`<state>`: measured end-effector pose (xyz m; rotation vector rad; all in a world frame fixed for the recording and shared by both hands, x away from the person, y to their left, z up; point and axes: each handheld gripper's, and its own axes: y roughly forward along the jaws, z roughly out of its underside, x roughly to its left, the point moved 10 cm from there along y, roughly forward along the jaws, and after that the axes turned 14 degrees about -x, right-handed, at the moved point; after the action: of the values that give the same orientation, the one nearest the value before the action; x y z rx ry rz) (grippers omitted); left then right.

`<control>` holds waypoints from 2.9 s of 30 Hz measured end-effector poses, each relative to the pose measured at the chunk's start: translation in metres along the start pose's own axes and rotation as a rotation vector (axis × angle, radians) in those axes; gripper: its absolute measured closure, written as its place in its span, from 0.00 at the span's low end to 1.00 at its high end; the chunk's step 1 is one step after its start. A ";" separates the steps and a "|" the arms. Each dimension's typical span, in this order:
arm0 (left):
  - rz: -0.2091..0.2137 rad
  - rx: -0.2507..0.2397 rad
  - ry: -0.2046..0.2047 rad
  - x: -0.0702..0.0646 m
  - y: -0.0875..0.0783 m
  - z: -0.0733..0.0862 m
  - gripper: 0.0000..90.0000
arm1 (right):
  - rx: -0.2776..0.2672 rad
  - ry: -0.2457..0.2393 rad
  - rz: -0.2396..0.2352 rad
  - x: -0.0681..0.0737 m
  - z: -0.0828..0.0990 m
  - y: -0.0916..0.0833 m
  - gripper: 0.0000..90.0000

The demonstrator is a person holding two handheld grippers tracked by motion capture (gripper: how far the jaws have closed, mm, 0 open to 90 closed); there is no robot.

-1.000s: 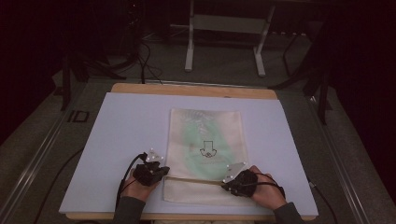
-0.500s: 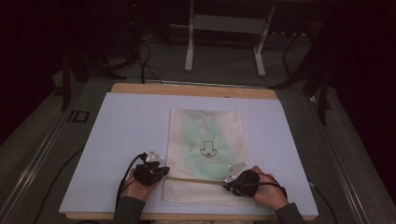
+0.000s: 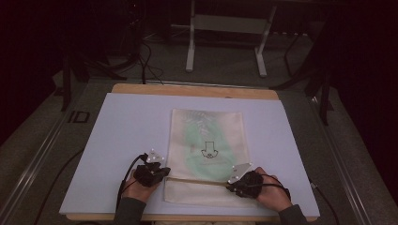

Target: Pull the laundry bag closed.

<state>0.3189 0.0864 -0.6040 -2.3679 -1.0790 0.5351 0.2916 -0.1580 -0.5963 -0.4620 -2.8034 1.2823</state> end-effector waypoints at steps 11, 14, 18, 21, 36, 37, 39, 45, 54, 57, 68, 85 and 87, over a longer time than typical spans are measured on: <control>0.002 0.000 -0.001 0.000 0.000 0.000 1.00 | -0.003 0.010 0.002 -0.002 0.004 -0.003 0.91; 0.001 0.000 -0.001 0.000 0.000 0.000 1.00 | -0.004 0.010 0.002 -0.002 0.004 -0.003 0.91; 0.003 0.000 -0.003 0.000 0.000 0.000 1.00 | 0.003 0.018 0.005 -0.002 0.005 -0.005 0.92; 0.002 -0.001 -0.006 0.000 0.000 0.000 1.00 | 0.003 0.024 0.008 -0.003 0.007 -0.007 0.92; 0.003 0.001 -0.005 0.000 0.000 0.000 1.00 | 0.010 0.047 0.026 -0.008 0.018 -0.017 0.91; 0.002 -0.001 -0.007 0.000 0.000 0.000 1.00 | 0.010 0.045 0.025 -0.009 0.018 -0.018 0.91; 0.003 0.001 -0.005 0.000 0.000 0.000 1.00 | 0.012 0.052 0.029 -0.009 0.020 -0.019 0.92; 0.003 0.001 -0.004 0.000 0.000 0.000 1.00 | 0.013 0.056 0.035 -0.011 0.024 -0.023 0.91; 0.004 0.000 -0.005 0.000 0.000 0.000 1.00 | 0.024 0.067 0.049 -0.013 0.030 -0.029 0.92; 0.003 0.001 -0.004 0.000 0.000 0.000 1.00 | 0.020 0.082 0.057 -0.014 0.034 -0.033 0.91; 0.003 0.000 -0.006 0.000 0.000 0.000 1.00 | 0.009 0.108 0.074 -0.021 0.041 -0.044 0.91; 0.001 0.000 -0.002 0.000 0.000 0.000 1.00 | 0.020 0.122 0.078 -0.023 0.048 -0.052 0.91; 0.001 0.000 -0.002 0.000 0.000 0.000 1.00 | 0.018 0.119 0.085 -0.024 0.048 -0.052 0.91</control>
<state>0.3189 0.0863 -0.6039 -2.3679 -1.0790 0.5384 0.2942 -0.2322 -0.5871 -0.6406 -2.6995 1.2490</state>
